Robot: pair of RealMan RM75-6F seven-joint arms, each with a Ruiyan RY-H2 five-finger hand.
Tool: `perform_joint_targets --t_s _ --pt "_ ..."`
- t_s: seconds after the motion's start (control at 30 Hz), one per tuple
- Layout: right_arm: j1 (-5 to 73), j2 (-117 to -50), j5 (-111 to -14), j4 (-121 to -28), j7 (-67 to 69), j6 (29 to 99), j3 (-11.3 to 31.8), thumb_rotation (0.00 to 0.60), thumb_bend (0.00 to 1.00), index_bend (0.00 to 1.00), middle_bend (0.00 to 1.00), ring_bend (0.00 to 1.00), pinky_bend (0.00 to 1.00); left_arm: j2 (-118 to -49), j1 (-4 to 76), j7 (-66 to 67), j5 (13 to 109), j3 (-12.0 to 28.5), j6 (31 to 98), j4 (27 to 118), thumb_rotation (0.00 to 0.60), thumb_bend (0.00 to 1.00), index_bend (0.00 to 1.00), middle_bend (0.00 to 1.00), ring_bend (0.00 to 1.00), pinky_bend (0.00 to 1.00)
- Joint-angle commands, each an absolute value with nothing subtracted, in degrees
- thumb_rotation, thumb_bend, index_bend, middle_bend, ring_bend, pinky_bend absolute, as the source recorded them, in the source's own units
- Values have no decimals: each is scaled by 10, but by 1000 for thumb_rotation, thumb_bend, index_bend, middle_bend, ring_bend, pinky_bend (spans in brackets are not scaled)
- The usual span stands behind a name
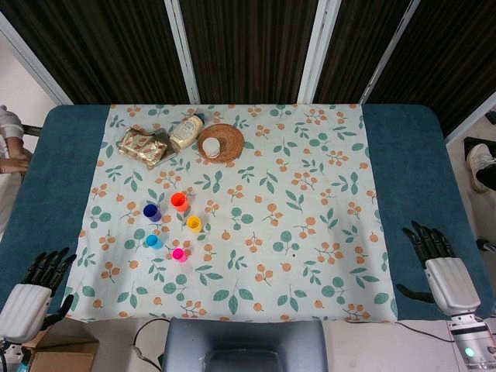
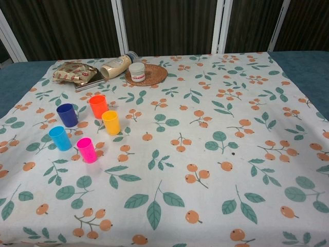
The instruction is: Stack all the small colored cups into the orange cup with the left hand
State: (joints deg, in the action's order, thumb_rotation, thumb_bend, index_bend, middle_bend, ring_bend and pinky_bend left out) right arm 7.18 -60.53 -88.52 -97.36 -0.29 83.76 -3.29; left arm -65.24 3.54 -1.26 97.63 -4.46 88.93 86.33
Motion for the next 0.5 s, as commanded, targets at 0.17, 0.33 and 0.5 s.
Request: perform_joint_targets --t_s 0.17,0.33,0.5 --pt "70 -598 -886 -975 8 826 -32 600 205 0 0 0 0 -665 48 -30 985 -40 883 864 600 433 0 0 0 61" --pt "66 -594 -886 -974 15 831 -26 600 205 0 0 0 0 -714 94 -66 961 10 856 860 600 432 0 275 319 501" --pt "67 -594 -887 -975 17 821 -25 600 205 0 0 0 0 -755 176 -58 848 83 726 887 600 431 15 820 902 992"
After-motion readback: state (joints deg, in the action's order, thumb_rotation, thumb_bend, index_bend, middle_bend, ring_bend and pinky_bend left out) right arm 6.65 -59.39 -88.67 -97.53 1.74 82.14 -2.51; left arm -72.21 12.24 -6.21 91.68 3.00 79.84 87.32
